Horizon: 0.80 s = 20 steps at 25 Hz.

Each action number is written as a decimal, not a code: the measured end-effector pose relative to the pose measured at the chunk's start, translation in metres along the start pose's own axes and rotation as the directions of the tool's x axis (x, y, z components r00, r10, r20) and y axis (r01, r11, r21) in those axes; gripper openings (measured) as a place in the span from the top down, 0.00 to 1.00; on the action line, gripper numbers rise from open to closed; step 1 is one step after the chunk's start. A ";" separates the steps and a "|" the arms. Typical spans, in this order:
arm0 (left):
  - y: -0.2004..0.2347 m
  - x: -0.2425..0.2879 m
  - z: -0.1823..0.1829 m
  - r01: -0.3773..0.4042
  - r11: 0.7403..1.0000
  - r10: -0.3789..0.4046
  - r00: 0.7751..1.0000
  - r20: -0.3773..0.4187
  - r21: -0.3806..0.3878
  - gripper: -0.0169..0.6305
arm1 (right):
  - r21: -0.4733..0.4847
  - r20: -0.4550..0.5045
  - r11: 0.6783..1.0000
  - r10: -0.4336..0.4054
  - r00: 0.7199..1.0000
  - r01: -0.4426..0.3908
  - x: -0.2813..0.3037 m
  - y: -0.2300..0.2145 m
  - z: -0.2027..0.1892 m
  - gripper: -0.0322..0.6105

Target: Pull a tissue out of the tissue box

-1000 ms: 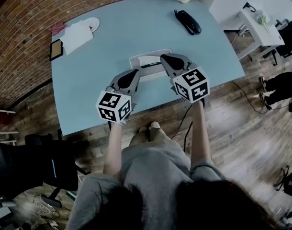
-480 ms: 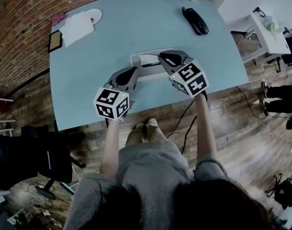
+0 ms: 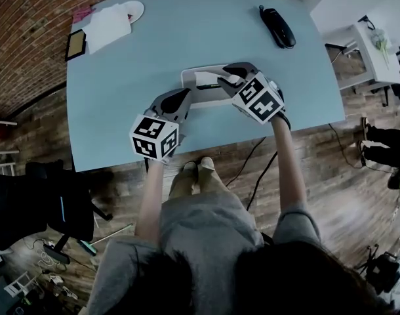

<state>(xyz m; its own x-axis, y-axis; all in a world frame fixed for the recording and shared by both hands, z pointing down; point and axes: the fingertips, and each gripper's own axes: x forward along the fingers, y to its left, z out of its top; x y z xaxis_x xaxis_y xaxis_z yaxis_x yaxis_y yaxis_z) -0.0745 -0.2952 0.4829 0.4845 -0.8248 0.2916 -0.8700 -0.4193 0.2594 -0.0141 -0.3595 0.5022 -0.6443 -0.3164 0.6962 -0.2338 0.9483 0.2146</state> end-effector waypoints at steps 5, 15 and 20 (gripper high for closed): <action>0.009 0.004 -0.004 -0.019 1.000 0.018 1.000 -0.007 -0.020 0.97 | -0.042 -0.046 0.998 0.049 0.998 -0.051 0.017 0.000 -0.006 0.78; 0.017 0.004 -0.012 -0.049 0.998 0.048 0.999 -0.020 -0.048 0.97 | -0.045 -0.134 0.986 0.151 0.979 -0.159 0.041 0.011 -0.019 0.79; 0.026 0.001 -0.013 -0.071 0.996 0.070 0.997 -0.022 -0.061 0.97 | -0.071 -0.155 0.983 0.155 0.976 -0.168 0.046 0.011 -0.019 0.90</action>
<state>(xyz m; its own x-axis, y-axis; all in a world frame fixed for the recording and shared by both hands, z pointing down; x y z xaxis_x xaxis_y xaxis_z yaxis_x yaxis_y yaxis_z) -0.0951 -0.3018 0.5019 0.4244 -0.8435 0.3291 -0.8951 -0.3359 0.2933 -0.0327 -0.3631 0.5501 -0.5518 -0.1577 0.8189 -0.0704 0.9873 0.1427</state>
